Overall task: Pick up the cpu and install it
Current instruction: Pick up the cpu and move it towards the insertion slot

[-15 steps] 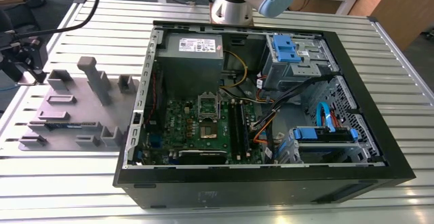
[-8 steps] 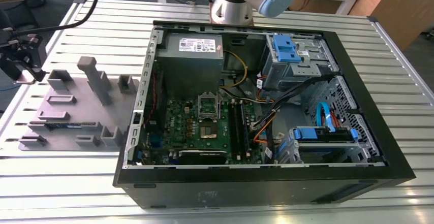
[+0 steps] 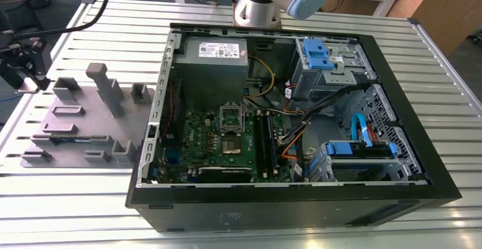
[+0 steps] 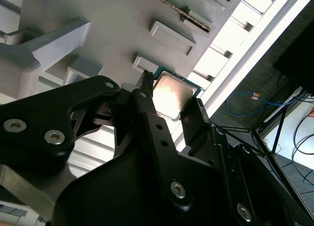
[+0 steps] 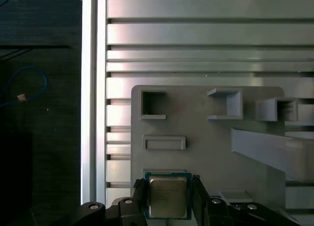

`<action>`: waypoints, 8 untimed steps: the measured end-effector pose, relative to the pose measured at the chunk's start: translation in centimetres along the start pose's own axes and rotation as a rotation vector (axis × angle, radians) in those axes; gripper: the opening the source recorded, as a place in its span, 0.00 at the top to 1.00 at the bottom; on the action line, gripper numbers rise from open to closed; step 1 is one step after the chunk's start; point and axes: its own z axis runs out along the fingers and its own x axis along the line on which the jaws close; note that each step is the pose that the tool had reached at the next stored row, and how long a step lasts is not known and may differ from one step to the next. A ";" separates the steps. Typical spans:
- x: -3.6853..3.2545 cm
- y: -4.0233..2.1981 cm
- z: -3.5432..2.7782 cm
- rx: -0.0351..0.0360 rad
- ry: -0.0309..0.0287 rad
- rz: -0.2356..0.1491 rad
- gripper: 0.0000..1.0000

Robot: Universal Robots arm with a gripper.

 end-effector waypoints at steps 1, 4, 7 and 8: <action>0.00 0.00 -0.07 0.0001 0.0001 0.000 0.53; 0.00 0.01 -0.24 -0.0002 -0.0003 0.000 0.53; 0.00 0.02 -0.29 -0.0002 -0.0004 0.000 0.53; 0.00 0.02 -0.30 -0.0002 -0.0004 0.000 0.53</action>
